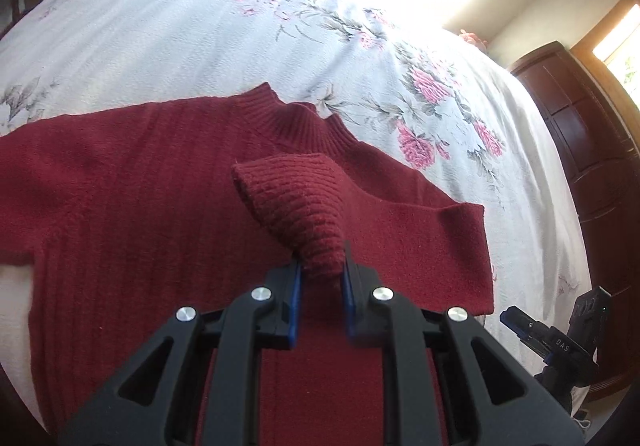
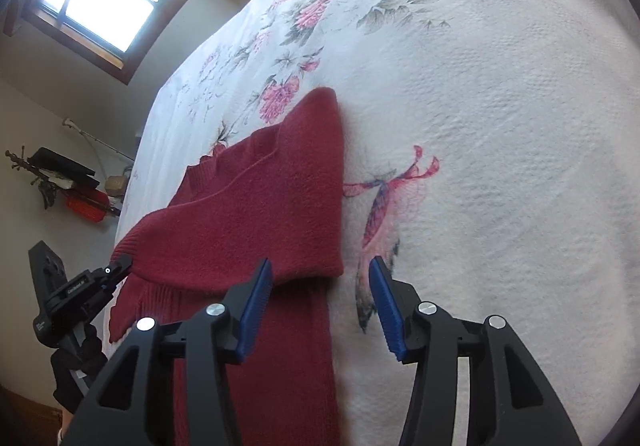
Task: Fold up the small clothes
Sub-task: 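Grasp the other sleeve cuff with the left gripper, then lay the cuff across the chest with the left gripper and open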
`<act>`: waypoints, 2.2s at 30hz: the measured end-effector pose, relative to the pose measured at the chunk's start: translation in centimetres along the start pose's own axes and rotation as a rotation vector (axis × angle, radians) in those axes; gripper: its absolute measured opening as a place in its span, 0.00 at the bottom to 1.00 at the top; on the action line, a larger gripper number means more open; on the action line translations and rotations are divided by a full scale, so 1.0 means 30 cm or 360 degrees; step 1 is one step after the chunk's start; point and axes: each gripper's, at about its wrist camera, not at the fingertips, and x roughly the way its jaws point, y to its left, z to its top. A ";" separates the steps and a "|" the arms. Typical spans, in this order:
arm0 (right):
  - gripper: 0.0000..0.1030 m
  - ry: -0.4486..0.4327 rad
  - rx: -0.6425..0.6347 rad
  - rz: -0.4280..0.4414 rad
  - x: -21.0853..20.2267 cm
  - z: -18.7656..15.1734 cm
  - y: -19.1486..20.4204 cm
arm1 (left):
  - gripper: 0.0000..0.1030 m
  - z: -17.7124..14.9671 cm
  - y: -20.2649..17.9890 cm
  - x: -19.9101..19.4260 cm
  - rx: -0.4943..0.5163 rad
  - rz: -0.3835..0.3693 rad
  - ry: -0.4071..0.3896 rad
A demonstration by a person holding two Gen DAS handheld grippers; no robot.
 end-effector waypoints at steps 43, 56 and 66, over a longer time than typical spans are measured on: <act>0.34 0.0193 -0.0264 -0.0226 0.271 -0.074 0.220 | 0.10 -0.047 0.283 0.008 -0.0171 -0.0058 -0.0200; 0.43 0.0168 -0.0335 -0.0198 0.174 -0.076 0.306 | 0.42 -0.075 0.320 -0.084 -0.0172 0.0024 -0.0124; 0.43 0.0275 -0.0266 -0.0285 0.303 -0.091 0.249 | 0.42 -0.090 0.263 0.148 -0.0024 0.0147 0.0081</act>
